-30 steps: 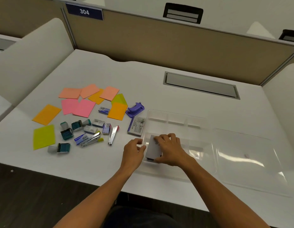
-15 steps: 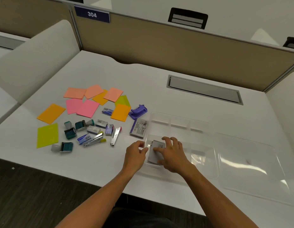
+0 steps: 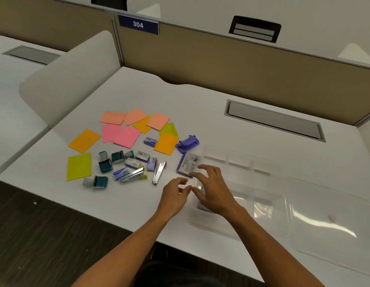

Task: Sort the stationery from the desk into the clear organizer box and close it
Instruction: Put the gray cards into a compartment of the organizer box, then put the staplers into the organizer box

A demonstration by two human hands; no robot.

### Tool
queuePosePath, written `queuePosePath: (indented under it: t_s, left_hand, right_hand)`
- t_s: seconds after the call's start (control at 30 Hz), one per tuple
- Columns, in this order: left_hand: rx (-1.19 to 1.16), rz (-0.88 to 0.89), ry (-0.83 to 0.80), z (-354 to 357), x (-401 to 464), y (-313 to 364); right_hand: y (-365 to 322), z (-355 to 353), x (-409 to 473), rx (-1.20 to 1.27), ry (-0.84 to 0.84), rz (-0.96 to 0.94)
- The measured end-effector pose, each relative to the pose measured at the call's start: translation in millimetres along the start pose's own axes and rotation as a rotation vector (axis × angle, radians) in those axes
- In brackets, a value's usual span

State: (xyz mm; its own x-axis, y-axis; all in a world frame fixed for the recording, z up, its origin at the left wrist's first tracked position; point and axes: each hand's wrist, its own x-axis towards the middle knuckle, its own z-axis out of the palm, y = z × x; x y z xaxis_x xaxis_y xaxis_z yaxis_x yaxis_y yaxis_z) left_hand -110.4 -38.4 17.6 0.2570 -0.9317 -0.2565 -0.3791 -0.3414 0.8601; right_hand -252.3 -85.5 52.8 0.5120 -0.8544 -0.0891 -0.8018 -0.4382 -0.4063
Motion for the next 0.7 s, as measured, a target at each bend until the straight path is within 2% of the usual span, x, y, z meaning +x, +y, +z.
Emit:
queuePosePath:
  t_s: [0.37,0.57,0.7]
  left_hand:
    - [-0.019,-0.031,0.214,-64.2,-1.3,-43.6]
    - [0.200,0.105,0.319,-86.6,3.6,-63.2]
    - [0.391,0.166,0.277,-97.8,12.8,-72.5]
  right_hand:
    - [-43.2,10.5,42.4,0.048,-0.141,-0.092]
    - [-63.3,29.2,56.3,0.095,-0.213,-0.086]
    - [-71.9,46.7,64.4,-0.016,-0.252,-0.111]
